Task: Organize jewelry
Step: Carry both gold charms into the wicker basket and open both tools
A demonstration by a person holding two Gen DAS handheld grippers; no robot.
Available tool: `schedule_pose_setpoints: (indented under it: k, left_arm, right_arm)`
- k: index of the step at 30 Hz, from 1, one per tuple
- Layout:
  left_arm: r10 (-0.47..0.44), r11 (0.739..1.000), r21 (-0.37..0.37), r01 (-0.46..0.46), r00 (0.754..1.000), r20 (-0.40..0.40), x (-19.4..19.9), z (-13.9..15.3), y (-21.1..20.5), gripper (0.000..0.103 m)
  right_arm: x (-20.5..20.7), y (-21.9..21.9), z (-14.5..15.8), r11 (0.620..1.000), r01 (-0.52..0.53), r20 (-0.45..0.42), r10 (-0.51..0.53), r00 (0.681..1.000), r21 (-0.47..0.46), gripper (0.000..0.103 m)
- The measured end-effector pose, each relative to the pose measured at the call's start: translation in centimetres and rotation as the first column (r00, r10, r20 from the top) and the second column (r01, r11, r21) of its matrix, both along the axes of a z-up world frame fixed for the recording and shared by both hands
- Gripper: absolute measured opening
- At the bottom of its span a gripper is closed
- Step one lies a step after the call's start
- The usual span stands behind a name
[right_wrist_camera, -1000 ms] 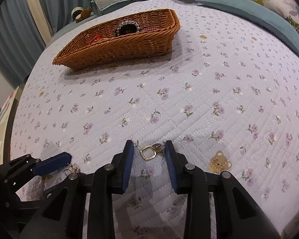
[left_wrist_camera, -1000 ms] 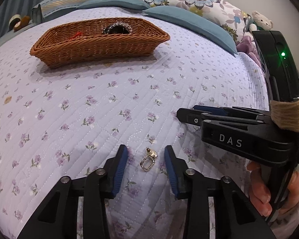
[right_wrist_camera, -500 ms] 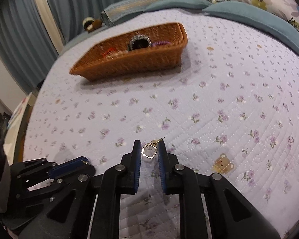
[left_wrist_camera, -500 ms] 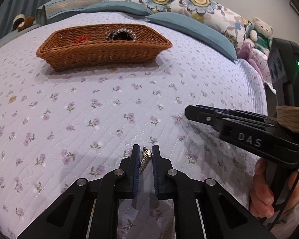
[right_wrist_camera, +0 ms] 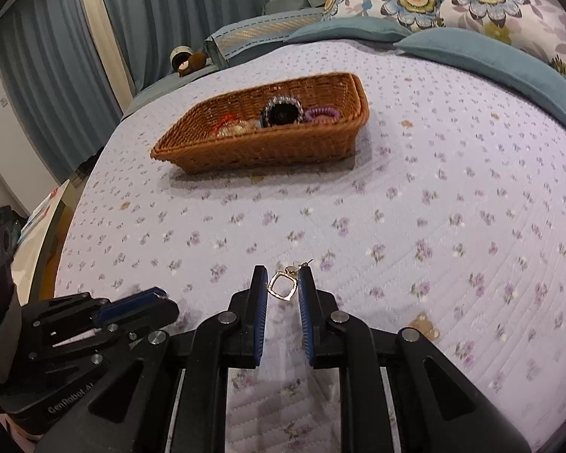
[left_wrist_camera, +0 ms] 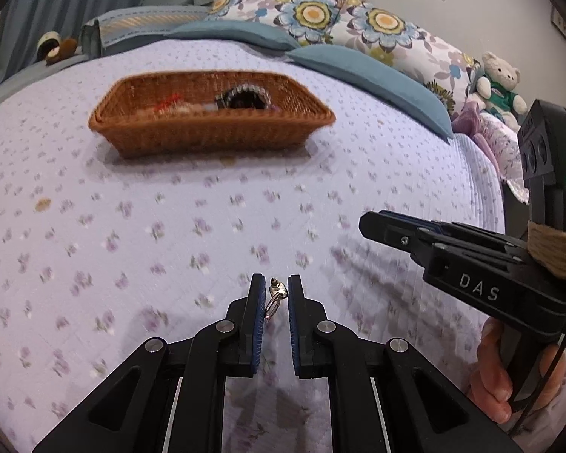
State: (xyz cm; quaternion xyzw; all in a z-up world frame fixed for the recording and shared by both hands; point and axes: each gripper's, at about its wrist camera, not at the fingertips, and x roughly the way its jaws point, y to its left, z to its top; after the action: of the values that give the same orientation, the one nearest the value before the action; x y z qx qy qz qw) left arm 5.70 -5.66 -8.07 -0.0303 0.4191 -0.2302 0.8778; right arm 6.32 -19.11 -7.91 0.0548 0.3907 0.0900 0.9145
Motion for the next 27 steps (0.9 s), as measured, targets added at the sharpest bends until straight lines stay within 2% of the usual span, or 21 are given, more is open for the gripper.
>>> schedule_pose_setpoints:
  k: [8,10,16,19,22,27]
  left_arm:
    - [0.001,0.999,-0.040,0.000,1.000,0.031,3.9,3.7,1.4,0.012]
    - [-0.052,0.993,-0.102,0.053,0.998,0.017,6.3,4.7,1.7,0.012]
    - [0.003,0.999,-0.052,0.002,0.995,0.096,13.5,6.8,2.3,0.012]
    - [0.036,0.998,-0.046,-0.031,0.994,0.104,16.9,6.5,2.3,0.012]
    - [0.059,0.998,-0.032,-0.056,0.995,0.082,20.4,4.9,2.1,0.012]
    - [0.088,0.995,-0.042,-0.086,0.995,0.041,23.7,2.5,2.1,0.012]
  right_arm:
    - [3.1,0.1,4.1,0.999,-0.006,0.086,0.009,0.996,-0.039,0.019]
    - [4.9,-0.1,5.3,0.999,-0.005,0.113,0.009,0.994,-0.037,0.019]
    - [12.1,-0.8,6.8,0.999,0.013,0.146,-0.007,0.989,-0.039,0.019]
    - [15.8,-1.0,6.2,1.000,0.011,0.123,-0.010,0.992,-0.013,0.019]
    - [18.8,-1.0,5.1,1.000,0.014,0.097,-0.012,0.995,-0.015,0.019]
    - [23.2,-1.4,2.9,1.000,0.026,0.026,-0.026,0.999,0.016,0.019]
